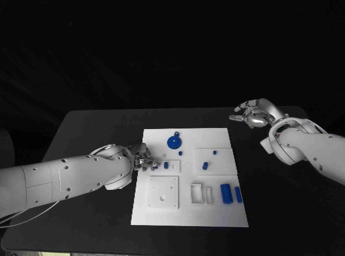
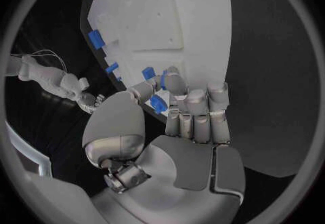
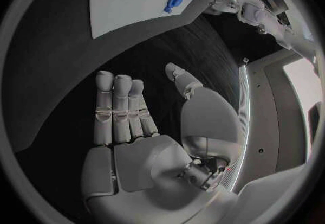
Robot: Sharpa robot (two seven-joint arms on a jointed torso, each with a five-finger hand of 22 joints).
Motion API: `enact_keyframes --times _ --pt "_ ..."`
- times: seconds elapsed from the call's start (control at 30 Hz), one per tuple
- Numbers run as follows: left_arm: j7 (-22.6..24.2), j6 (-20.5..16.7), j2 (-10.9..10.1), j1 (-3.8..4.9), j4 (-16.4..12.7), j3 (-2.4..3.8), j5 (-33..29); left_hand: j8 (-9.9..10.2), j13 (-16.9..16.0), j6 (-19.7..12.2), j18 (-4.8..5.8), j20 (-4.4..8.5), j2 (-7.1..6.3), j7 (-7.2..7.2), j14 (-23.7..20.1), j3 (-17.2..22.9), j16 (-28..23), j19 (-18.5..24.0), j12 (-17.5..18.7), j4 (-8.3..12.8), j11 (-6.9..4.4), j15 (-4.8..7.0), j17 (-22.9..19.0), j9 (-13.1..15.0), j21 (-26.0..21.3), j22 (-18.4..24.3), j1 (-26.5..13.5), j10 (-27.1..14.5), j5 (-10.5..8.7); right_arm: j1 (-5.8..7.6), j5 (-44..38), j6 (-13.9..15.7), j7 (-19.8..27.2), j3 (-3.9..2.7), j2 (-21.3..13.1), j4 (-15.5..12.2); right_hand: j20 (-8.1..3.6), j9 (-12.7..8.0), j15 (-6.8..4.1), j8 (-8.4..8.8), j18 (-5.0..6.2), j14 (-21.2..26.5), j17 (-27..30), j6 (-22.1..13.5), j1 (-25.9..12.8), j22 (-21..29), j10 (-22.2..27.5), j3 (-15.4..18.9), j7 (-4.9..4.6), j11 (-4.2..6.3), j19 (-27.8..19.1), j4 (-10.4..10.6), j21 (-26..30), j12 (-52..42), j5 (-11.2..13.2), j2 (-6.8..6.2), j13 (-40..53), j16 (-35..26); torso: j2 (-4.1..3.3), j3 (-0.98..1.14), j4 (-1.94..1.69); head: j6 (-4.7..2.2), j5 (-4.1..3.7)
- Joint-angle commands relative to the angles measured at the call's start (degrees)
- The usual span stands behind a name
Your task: Assemble the parts on the task board
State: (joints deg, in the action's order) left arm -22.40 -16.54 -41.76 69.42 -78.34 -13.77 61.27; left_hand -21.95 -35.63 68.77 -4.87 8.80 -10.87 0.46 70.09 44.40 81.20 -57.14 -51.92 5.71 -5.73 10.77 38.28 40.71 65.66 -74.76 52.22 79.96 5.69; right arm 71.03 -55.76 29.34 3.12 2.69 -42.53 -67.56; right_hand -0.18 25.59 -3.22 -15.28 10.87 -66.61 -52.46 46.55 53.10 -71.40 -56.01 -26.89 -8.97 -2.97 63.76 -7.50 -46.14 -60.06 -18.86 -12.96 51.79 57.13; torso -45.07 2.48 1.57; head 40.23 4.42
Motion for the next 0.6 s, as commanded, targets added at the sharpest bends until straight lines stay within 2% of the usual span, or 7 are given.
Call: enact_keyframes --times 0.03,0.13,0.17,0.3,0.6 --pt "1.22 -1.95 0.04 -0.09 -0.20 0.00 -0.16 0.08 -0.02 -0.35 -0.37 6.62 1.15 0.08 0.17 0.86 0.05 -0.33 0.30 1.26 0.24 0.61 -0.08 0.07 -0.06 -0.04 1.99 0.23 0.17 -0.04 -0.03 -0.65 0.64 -0.01 0.03 -0.03 0.32 -0.07 -0.06 -0.18 4.13 -0.37 -0.09 0.03 -0.33 -0.07 0.54 0.00 -0.44 0.04 0.02 0.44 0.39 -0.38 -0.35 0.36 -0.07 -0.34 0.00 -0.02 0.02 -0.05 0.00" --pt "1.46 -2.76 0.04 -0.11 -0.30 0.00 -0.22 0.07 -0.01 -0.35 -0.34 6.60 1.75 0.09 0.21 0.83 0.05 -0.35 0.31 1.59 0.25 0.60 -0.09 0.09 -0.06 -0.03 2.59 0.28 -0.17 -0.04 -0.01 -0.65 0.66 -0.01 0.04 -0.03 0.32 -0.07 -0.06 -0.18 4.13 -0.37 -0.09 0.03 -0.34 -0.07 0.54 0.00 -0.44 0.04 0.03 0.45 0.40 -0.39 -0.35 0.37 -0.09 -0.35 -0.01 -0.01 0.01 -0.09 0.02" --pt "1.57 -3.24 0.04 -0.13 -0.34 0.00 -0.27 0.11 -0.01 -0.41 -0.32 6.58 2.24 0.12 0.25 0.75 0.06 -0.36 0.32 1.74 0.24 0.60 -0.10 0.09 -0.06 -0.03 2.88 0.31 -0.94 -0.04 0.00 -0.65 0.66 -0.01 0.04 -0.04 0.32 -0.07 -0.06 -0.18 4.13 -0.38 -0.09 0.03 -0.35 -0.07 0.54 0.00 -0.44 0.04 0.03 0.46 0.40 -0.39 -0.36 0.37 -0.09 -0.35 0.00 -0.01 0.00 -0.07 0.02" --pt "1.74 -4.03 -0.03 -0.17 -0.48 0.00 -0.34 0.11 -0.01 -0.35 -0.29 6.55 3.04 0.09 0.35 0.55 0.07 -0.39 0.33 1.97 0.22 0.62 -0.11 0.09 -0.06 -0.03 3.20 0.38 -1.99 -0.04 0.01 -0.66 0.67 -0.01 0.04 -0.07 0.32 -0.08 -0.06 -0.18 4.13 -0.38 -0.11 0.03 -0.45 -0.09 0.56 0.02 -0.44 0.04 0.03 0.56 0.43 -0.43 -0.40 0.45 -0.15 -0.36 0.00 -0.01 -0.01 -0.04 -0.02" --pt "1.35 -2.28 -0.05 -0.20 -0.57 0.00 -0.39 0.06 -0.05 -0.24 -0.29 6.56 3.32 0.04 0.48 0.41 0.16 -0.45 0.26 2.19 0.16 0.67 -0.08 0.11 -0.02 -0.05 3.38 0.51 -2.33 -0.04 0.03 -0.72 0.65 -0.01 0.00 -0.12 0.33 -0.09 -0.06 -0.19 4.13 -0.39 -0.13 0.04 -0.56 -0.12 0.57 0.04 -0.44 0.04 0.04 0.67 0.46 -0.47 -0.45 0.50 -0.20 -0.38 0.01 0.02 0.02 0.05 -0.06"
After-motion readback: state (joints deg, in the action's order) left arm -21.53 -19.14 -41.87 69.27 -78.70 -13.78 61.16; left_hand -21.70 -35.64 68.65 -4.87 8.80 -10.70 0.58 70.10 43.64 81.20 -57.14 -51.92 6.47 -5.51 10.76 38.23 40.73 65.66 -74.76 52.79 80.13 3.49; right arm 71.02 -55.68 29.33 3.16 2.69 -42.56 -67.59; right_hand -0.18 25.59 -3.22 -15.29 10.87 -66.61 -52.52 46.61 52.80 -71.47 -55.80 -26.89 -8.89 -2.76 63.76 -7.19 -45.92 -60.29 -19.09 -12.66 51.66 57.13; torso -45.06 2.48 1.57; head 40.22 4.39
